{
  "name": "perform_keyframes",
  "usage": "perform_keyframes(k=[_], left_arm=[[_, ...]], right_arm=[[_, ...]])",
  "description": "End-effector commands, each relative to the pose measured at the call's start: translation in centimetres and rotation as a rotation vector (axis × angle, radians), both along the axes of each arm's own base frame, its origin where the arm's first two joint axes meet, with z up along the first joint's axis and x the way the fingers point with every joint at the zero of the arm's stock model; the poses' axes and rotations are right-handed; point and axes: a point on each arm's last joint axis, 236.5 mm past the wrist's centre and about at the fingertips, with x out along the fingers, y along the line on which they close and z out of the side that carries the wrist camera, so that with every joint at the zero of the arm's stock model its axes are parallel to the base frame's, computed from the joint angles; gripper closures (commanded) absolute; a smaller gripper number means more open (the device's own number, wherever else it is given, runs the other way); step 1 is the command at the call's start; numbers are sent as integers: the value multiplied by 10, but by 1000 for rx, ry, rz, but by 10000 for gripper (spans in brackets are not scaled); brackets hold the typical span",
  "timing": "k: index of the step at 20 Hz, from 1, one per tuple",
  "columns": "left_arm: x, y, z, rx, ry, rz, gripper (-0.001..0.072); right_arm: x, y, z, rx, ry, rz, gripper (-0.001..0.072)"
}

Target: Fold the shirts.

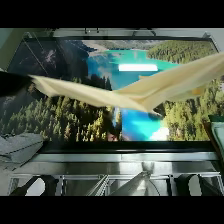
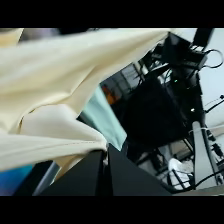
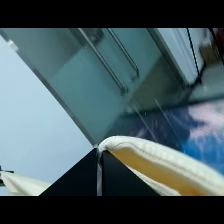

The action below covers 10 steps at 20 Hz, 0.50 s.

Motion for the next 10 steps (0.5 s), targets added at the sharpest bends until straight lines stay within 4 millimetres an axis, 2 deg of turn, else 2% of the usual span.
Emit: perform_keyframes(k=[1, 2, 3, 4, 5, 7, 9, 10], left_arm=[[-106, -5, 153, -211, -558, -13, 685], [-127, -6, 174, -192, -670, 16, 685], [-138, -7, 189, -148, -758, 67, 685], [-136, -6, 199, -99, -804, 140, 685], [-122, 2, 205, -48, -814, 236, 685], [-72, 42, 195, 43, -688, 408, 685], [-16, 87, 160, 93, -489, 495, 685], [9, 98, 135, 94, -391, 480, 685]], right_arm=[[-79, 36, 127, -43, -436, 1, 687], [-90, 44, 148, -94, -493, -42, 687], [-95, 47, 165, -146, -533, -103, 687], [-96, 46, 177, -210, -564, -188, 687], [-90, 37, 185, -280, -572, -300, 687], [-66, 6, 179, -358, -501, -458, 687], [-25, -21, 144, -369, -328, -441, 687], [-3, -27, 121, -352, -247, -362, 687]])
